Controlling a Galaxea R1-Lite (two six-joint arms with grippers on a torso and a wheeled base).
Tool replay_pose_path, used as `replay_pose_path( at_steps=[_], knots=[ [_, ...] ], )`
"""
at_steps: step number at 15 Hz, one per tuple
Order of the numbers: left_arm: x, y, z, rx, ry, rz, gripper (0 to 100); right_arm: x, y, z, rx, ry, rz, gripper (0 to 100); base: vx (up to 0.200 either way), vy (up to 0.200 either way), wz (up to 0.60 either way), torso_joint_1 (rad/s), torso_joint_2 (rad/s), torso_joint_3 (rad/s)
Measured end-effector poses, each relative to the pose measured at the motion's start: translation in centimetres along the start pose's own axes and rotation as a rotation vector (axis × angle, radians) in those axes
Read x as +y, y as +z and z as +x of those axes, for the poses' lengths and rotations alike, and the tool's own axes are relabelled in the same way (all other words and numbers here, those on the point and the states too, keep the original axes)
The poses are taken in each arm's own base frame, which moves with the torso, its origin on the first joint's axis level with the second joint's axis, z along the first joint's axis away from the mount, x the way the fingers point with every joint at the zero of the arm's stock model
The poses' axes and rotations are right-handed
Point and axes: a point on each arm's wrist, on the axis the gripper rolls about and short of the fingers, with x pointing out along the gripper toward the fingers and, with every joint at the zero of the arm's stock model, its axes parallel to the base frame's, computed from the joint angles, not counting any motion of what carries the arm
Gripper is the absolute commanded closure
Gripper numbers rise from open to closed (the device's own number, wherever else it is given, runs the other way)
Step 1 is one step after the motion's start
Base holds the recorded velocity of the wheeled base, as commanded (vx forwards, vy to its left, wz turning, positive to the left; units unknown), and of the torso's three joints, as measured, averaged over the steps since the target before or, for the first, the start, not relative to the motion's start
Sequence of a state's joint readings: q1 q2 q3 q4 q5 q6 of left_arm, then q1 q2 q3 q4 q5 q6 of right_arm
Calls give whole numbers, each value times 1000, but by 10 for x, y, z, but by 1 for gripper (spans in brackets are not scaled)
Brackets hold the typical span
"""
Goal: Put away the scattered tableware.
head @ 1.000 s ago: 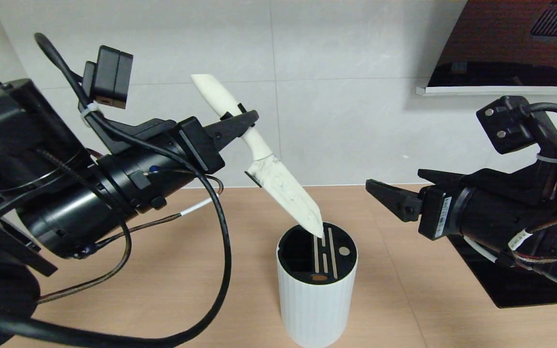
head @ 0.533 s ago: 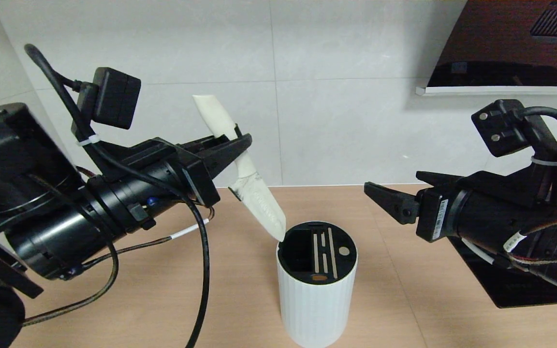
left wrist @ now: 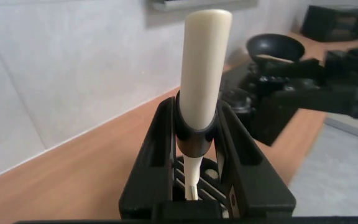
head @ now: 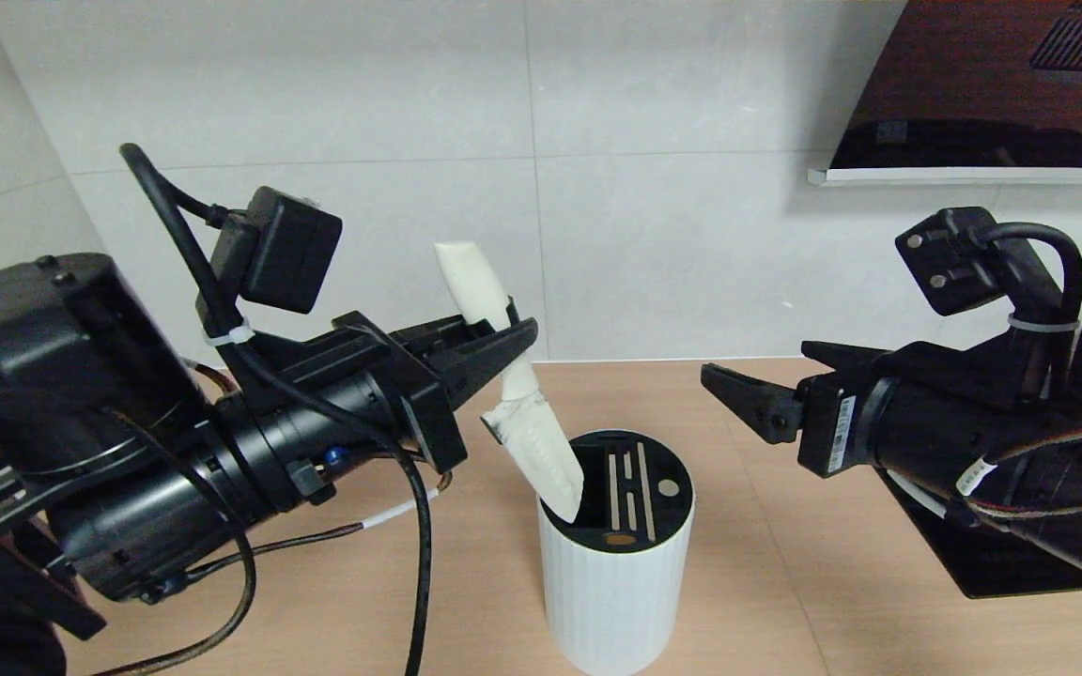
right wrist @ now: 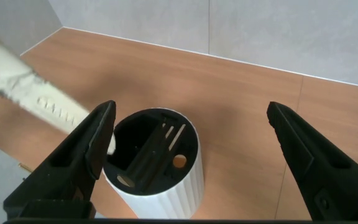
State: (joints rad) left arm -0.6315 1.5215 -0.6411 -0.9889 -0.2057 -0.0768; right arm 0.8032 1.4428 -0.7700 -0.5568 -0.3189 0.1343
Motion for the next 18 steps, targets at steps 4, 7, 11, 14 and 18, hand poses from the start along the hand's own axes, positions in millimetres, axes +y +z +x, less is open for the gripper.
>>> replay_pose_path(
  at_steps=[4, 7, 11, 14, 18],
  knots=[
    [-3, -9, 5, 21, -15, -5, 100, 0, -1, 0, 2, -1, -7, 0, 0, 0, 0, 0, 0, 0],
    [-6, -17, 11, -2, -33, -2, 100, 0, -1, 1, 2, -2, -7, 0, 0, 0, 0, 0, 0, 0],
    [-7, -30, 19, 11, -45, -4, 100, 0, -2, 1, 6, -2, -8, 0, 0, 0, 0, 0, 0, 0],
    [-7, -39, 21, 41, -41, -10, 100, 0, -3, 2, 10, -3, -9, 0, 0, 0, 0, 0, 0, 0],
    [-13, -53, 24, 91, -61, -20, 100, 0, -3, 3, 12, -3, -10, 0, 0, 0, 0, 0, 0, 0]
  ],
)
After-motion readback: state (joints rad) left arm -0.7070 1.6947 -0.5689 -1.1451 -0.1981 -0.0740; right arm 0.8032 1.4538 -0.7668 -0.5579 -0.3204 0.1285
